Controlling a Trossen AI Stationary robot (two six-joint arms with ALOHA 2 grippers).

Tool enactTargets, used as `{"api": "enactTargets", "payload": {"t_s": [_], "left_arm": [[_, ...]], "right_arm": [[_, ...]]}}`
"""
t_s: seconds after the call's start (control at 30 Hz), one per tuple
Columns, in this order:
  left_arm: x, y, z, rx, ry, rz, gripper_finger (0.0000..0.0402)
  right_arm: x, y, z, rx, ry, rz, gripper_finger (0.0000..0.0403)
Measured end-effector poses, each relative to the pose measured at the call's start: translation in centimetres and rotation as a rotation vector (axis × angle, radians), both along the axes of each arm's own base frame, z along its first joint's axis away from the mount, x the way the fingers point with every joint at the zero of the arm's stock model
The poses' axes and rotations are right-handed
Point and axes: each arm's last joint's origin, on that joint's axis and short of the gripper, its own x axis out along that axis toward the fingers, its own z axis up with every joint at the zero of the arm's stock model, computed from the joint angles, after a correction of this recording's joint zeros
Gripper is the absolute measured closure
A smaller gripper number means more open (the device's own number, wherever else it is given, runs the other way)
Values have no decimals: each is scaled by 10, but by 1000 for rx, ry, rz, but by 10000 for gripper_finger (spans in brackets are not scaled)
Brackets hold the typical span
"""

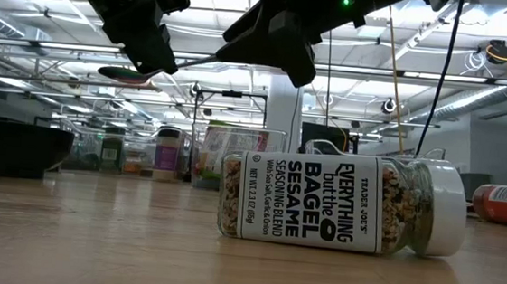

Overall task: Pick & Place Food Item
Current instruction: Put the bottom blue spoon into the right transparent bin

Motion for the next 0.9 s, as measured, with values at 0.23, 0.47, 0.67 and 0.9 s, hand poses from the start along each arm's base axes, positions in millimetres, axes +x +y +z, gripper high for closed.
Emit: {"api": "enactTargets", "payload": {"t_s": [0.23,0.47,0.67,0.9], "left_arm": [[0,0,0,0,-1,1,398],[0,0,0,1,-3,3,397],[1,0,1,2,-13,4,397],[1,3,1,0,-15,15,398]], "right_arm": [[0,0,0,0,1,0,294],[0,0,-1,-2,10,4,369],[0,0,-1,-3,12,2,398],[0,0,1,9,-8,2,387]]}}
